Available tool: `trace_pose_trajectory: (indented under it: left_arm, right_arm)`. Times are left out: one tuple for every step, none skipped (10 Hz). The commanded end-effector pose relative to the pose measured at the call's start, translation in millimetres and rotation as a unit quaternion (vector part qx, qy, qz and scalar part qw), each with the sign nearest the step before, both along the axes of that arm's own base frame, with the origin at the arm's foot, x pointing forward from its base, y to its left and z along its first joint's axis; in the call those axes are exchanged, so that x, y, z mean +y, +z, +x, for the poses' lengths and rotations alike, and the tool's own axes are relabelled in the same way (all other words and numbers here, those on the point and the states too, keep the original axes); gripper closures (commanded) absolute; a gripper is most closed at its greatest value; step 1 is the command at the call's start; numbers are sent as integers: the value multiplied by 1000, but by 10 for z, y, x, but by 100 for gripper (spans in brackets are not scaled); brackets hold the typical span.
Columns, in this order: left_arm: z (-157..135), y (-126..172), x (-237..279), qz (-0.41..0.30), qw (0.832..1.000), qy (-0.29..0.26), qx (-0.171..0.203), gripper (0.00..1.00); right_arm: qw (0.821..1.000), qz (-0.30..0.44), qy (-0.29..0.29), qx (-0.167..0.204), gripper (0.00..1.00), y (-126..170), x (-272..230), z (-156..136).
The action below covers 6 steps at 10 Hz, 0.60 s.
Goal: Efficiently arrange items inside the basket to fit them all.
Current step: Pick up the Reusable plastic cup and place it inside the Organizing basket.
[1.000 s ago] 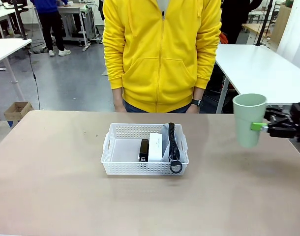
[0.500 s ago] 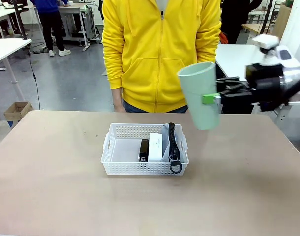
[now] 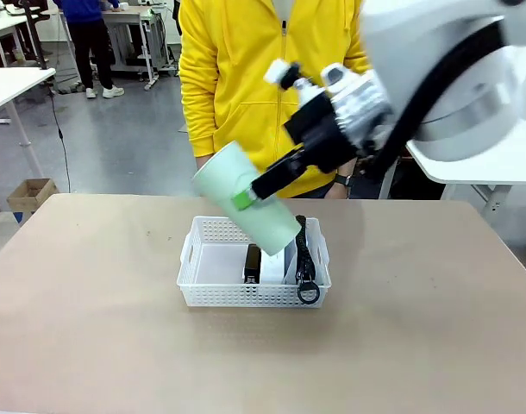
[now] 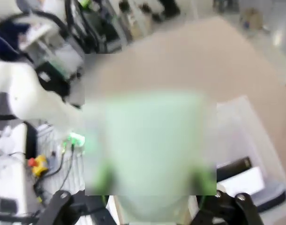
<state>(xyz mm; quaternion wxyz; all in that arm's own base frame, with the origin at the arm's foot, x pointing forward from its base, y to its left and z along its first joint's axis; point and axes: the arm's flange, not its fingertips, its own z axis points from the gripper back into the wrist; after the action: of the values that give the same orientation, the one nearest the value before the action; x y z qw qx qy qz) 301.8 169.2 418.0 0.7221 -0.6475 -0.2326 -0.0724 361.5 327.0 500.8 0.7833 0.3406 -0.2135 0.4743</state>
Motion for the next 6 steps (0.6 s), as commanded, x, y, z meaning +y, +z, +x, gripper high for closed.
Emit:
trace_pose_trajectory:
  left_arm:
    - [-9,27,-18,-4,1000,6,3,0]
    - [-9,27,-18,-4,1000,6,3,0]
    - [-9,27,-18,-4,1000,6,3,0]
    - [-9,27,-18,-4,1000,6,3,0]
    - [-9,27,-18,-4,1000,6,3,0]
    - [-9,27,-18,-4,1000,6,3,0]
  right_arm:
    - [996,-69,-20,50,15,42,247,316]
    - [992,-104,-44,64,15,-35,390,369]
    - [987,-127,-65,68,15,-97,475,432]
    - [989,-122,-68,43,15,-149,507,519]
    - [991,-123,16,-49,15,-177,451,661]
    - [990,-121,-52,54,15,-260,377,420]
